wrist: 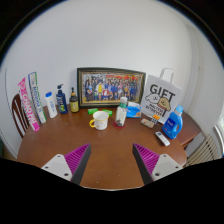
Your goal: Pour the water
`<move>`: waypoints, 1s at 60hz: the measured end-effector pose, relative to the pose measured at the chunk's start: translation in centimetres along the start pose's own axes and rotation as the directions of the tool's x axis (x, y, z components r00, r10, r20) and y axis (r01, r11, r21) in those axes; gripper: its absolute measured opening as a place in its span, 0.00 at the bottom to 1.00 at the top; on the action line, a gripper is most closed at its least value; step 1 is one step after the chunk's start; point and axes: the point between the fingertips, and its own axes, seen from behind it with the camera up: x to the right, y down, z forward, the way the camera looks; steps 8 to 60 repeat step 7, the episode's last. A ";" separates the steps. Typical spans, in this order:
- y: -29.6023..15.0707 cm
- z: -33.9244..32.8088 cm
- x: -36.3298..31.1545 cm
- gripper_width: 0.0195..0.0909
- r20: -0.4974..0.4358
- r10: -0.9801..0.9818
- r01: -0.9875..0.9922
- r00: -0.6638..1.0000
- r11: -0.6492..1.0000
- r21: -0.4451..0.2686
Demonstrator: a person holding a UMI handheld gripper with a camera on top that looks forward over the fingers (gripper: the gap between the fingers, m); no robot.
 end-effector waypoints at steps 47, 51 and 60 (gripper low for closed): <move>-0.3 -1.1 -0.3 0.93 -0.002 0.012 -0.012 1.000 1.000 0.017; -0.3 -1.1 -0.3 0.93 -0.002 0.012 -0.012 1.000 1.000 0.017; -0.3 -1.1 -0.3 0.93 -0.002 0.012 -0.012 1.000 1.000 0.017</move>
